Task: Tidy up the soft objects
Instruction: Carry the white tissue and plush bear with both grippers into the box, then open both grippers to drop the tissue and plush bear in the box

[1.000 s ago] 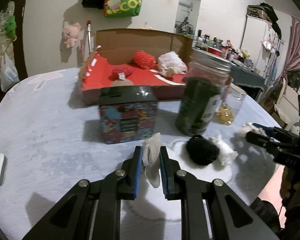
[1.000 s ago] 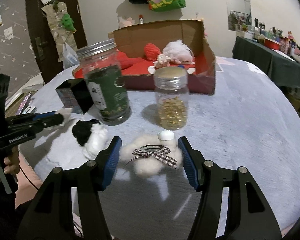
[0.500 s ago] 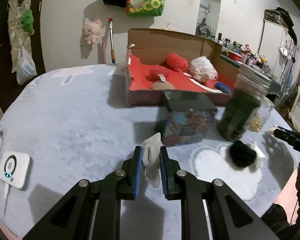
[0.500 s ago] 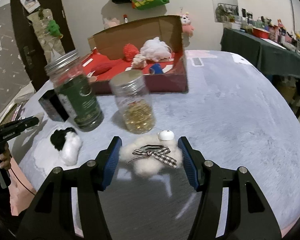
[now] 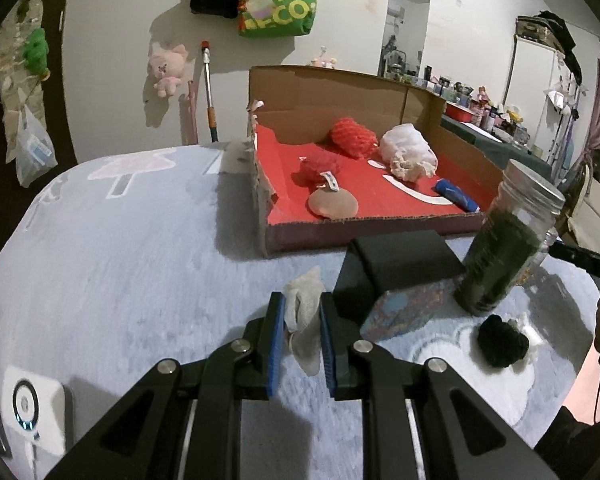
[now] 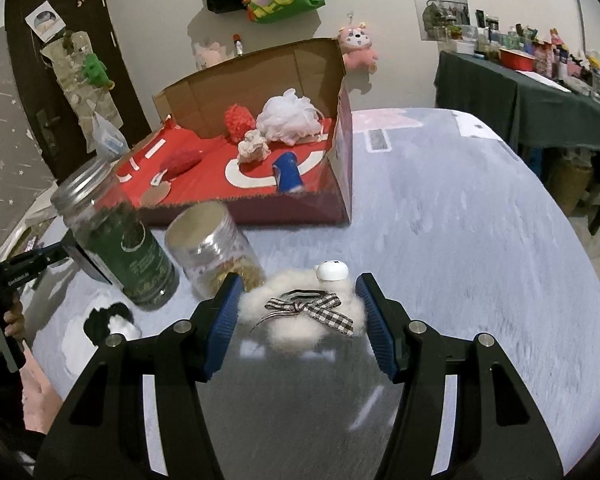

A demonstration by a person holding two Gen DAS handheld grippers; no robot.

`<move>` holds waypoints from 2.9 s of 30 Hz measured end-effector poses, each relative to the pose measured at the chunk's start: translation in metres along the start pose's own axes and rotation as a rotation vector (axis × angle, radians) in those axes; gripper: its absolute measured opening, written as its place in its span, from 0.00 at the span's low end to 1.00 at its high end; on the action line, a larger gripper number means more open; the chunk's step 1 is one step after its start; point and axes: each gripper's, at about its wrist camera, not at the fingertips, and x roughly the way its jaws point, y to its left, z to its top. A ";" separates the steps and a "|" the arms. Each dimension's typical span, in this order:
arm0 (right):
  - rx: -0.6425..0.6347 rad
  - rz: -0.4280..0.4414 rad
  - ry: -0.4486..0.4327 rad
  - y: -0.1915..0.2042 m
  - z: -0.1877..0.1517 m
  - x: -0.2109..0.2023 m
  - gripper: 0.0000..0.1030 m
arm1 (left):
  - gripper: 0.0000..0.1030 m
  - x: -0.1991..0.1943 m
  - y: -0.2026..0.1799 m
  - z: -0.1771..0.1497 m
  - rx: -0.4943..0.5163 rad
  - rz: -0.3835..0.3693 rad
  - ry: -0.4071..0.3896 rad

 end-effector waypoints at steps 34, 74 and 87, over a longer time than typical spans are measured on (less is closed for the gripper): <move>-0.057 0.251 0.112 0.020 0.103 0.044 0.55 | 0.17 0.051 -0.046 0.112 0.180 -0.166 0.122; -0.514 0.189 0.521 0.093 0.133 0.206 0.56 | 0.18 0.175 -0.098 0.140 0.366 -0.157 0.453; -0.550 0.148 0.503 0.107 0.123 0.205 0.56 | 0.27 0.183 -0.106 0.137 0.381 -0.136 0.451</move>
